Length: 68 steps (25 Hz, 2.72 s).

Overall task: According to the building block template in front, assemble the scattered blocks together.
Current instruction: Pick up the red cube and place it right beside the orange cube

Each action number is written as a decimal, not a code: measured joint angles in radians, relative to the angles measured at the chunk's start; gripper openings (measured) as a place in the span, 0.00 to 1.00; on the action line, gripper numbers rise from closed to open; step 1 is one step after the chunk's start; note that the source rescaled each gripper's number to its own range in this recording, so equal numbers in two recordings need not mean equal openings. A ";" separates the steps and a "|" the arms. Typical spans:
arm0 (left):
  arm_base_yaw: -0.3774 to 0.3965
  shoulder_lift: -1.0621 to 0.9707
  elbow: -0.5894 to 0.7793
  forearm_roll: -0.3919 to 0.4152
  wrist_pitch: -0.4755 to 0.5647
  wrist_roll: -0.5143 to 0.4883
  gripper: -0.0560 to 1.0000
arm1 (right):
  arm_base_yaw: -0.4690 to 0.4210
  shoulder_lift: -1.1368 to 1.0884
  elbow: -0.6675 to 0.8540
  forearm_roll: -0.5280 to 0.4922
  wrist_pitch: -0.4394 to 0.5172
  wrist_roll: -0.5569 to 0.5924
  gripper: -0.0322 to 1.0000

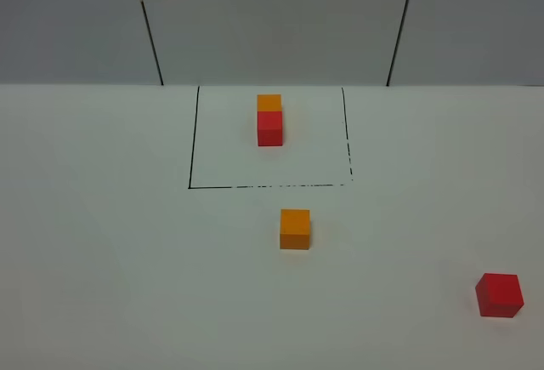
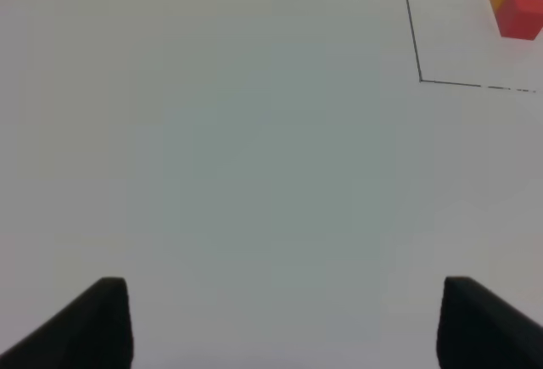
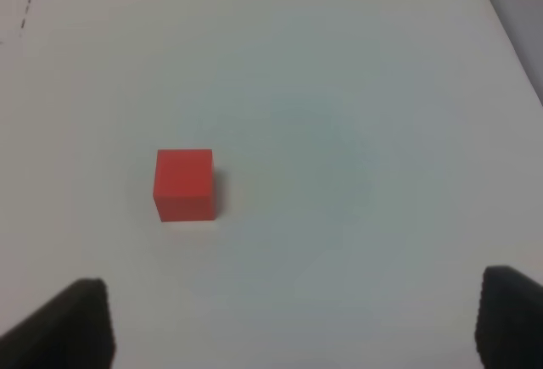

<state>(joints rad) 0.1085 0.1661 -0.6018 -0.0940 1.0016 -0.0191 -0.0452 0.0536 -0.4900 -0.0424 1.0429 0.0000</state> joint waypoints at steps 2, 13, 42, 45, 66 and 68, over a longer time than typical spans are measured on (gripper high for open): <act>0.000 -0.025 0.004 -0.009 0.004 0.019 0.93 | 0.000 0.000 0.000 0.000 0.000 0.000 0.73; -0.050 -0.064 0.042 -0.064 0.046 0.093 0.92 | 0.000 0.000 0.000 0.000 0.000 0.000 0.73; -0.121 -0.171 0.097 -0.048 0.035 0.095 0.92 | 0.000 0.000 0.000 0.000 0.000 0.000 0.73; -0.132 -0.171 0.097 -0.047 0.035 0.095 0.92 | 0.000 0.000 0.000 0.000 0.000 0.000 0.73; -0.132 -0.171 0.097 -0.045 0.035 0.095 0.92 | 0.000 0.000 0.000 0.000 0.000 0.000 0.73; -0.132 -0.171 0.097 -0.045 0.035 0.095 0.92 | 0.000 0.000 0.000 0.000 0.000 0.000 0.73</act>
<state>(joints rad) -0.0237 -0.0046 -0.5047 -0.1386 1.0365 0.0762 -0.0452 0.0536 -0.4900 -0.0424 1.0429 0.0000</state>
